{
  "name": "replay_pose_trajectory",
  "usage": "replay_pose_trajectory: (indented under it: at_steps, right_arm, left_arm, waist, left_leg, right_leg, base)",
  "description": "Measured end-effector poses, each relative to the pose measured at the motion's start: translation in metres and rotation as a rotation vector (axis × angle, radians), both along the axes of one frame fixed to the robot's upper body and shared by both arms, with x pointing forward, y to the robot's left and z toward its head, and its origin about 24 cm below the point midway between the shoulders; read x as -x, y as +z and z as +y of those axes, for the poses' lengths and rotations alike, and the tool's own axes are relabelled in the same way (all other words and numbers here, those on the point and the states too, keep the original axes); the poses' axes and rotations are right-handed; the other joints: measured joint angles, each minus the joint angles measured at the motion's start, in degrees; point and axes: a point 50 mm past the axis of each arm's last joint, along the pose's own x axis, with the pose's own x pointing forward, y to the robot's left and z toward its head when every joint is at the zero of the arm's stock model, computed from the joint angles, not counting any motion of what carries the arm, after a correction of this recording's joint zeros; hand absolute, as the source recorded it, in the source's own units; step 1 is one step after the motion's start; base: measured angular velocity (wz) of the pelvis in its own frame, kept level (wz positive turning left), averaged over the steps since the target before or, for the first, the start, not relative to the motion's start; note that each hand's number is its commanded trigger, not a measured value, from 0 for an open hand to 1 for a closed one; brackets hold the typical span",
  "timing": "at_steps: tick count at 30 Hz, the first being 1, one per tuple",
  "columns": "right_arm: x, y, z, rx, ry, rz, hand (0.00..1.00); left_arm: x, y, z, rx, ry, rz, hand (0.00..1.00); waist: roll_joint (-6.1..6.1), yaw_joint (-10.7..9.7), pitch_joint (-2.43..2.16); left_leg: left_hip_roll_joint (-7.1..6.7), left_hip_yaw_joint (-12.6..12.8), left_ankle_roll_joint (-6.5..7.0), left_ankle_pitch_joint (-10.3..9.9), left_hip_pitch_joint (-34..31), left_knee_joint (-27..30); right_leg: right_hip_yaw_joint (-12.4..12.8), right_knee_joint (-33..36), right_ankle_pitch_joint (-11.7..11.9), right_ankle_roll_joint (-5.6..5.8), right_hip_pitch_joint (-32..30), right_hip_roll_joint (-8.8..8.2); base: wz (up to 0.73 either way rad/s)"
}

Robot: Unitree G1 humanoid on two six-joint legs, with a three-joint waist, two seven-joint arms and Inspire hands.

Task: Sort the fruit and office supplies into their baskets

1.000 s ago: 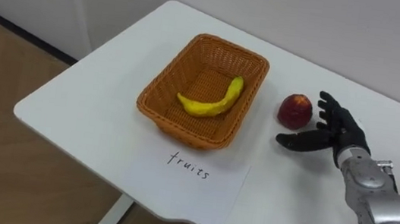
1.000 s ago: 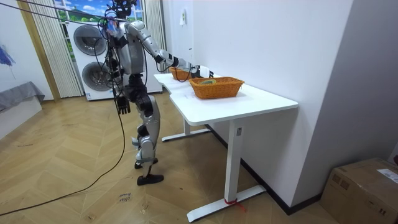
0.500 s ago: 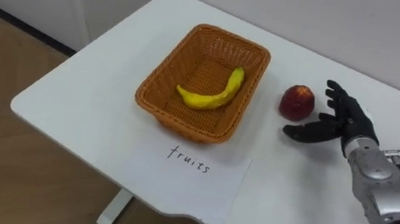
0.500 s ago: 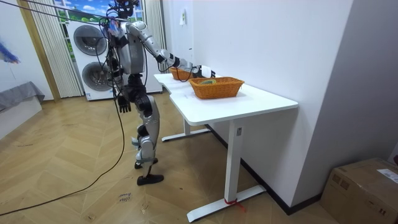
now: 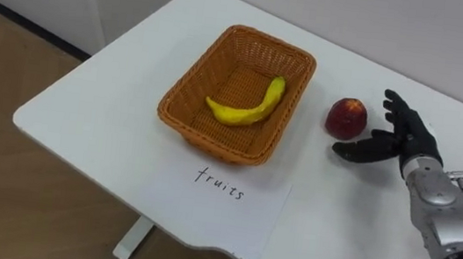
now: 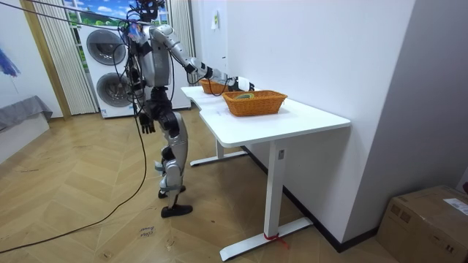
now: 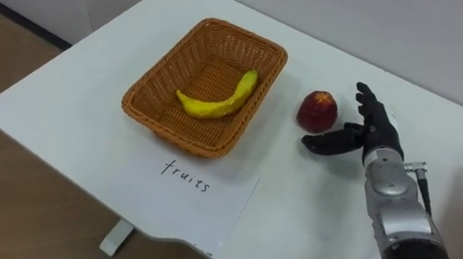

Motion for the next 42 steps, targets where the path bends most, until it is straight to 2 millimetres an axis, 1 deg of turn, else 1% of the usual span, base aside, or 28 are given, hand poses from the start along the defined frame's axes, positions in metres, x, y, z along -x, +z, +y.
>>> replay_pose_trajectory:
  at_steps: [6, 9, 17, 24, 29, 32, 37, 42]
  right_arm:
    - [-0.004, 0.005, 0.0, 0.006, -0.009, -0.019, 0.0]
    - [-0.006, 0.006, -0.001, 0.03, -0.008, -0.024, 0.0]
    - [-0.008, 0.009, 0.001, 0.104, 0.029, -0.04, 0.0]
    - [-0.01, 0.011, 0.004, 0.107, 0.041, -0.043, 0.0]
    - [-0.015, 0.015, 0.01, 0.109, 0.083, -0.037, 0.0]
    - [-0.017, 0.016, 0.014, 0.119, 0.106, -0.038, 0.0]
    - [-0.018, 0.018, 0.02, 0.128, 0.148, -0.036, 0.0]
    - [-0.018, 0.015, 0.032, 0.136, 0.231, -0.009, 0.0]
  left_arm:
    - [-0.006, 0.0, 0.0, 0.002, -0.003, -0.007, 0.0]
    - [-0.012, -0.001, -0.001, 0.005, -0.015, -0.015, 0.0]
    - [-0.026, 0.0, -0.002, -0.005, -0.03, -0.043, 0.0]
    - [-0.03, 0.0, -0.002, -0.008, -0.032, -0.052, 0.0]
    - [-0.033, 0.001, -0.002, -0.008, -0.034, -0.06, 0.0]
    - [-0.037, 0.001, -0.002, -0.008, -0.036, -0.069, 0.0]
    - [-0.037, 0.001, -0.002, -0.007, -0.036, -0.07, 0.0]
    - [-0.037, 0.0, -0.002, -0.005, -0.036, -0.065, 0.0]
  waist:
    - [0.45, -0.1, -0.03]
    - [0.71, -0.1, 0.03]
    - [0.63, -0.1, -0.06]
    - [0.63, 0.0, -0.06]
    - [0.62, 0.0, -0.06]
    - [0.53, 0.0, -0.12]
    - [0.44, 0.1, -0.18]
    - [0.35, 0.3, -0.24]
  left_leg:
    - [0.05, 0.0, -0.11, 0.1, -0.8, 0.0]
    - [0.07, 0.0, -0.12, 0.1, -0.9, 0.0]
    - [0.19, 0.0, -0.18, 0.2, -1.8, -0.1]
    - [0.36, 0.4, -0.3, 0.2, -2.0, -0.1]
    - [0.85, 1.4, -0.45, 0.3, -2.4, -0.1]
    - [1.0, 1.5, -0.59, 0.4, -2.9, 0.0]
    - [1.05, 2.2, -0.67, 0.5, -2.9, 0.0]
    - [1.15, 2.3, -0.69, 0.5, -2.8, 0.0]
  right_leg:
    - [0.0, 0.0, 0.1, -0.11, -0.8, 0.06]
    - [0.0, 0.1, 0.1, -0.11, -0.9, 0.08]
    - [0.0, 0.1, 0.1, -0.18, -2.0, 0.16]
    - [0.0, 1.0, 0.1, -0.21, -2.7, 0.18]
    - [0.2, 1.1, 0.3, -0.57, -3.5, 0.29]
    - [0.2, 1.5, 0.3, -0.59, -4.1, 0.33]
    - [0.9, 2.0, 0.2, -0.86, -4.7, 0.33]
    - [1.2, 2.1, 0.1, -0.91, -4.7, 0.39]
  base:
    - [0.0]
    - [0.0]
    - [0.0]
    - [-0.01]
    - [-0.09]
    - [-0.05]
    - [-0.06]
    - [-0.01]
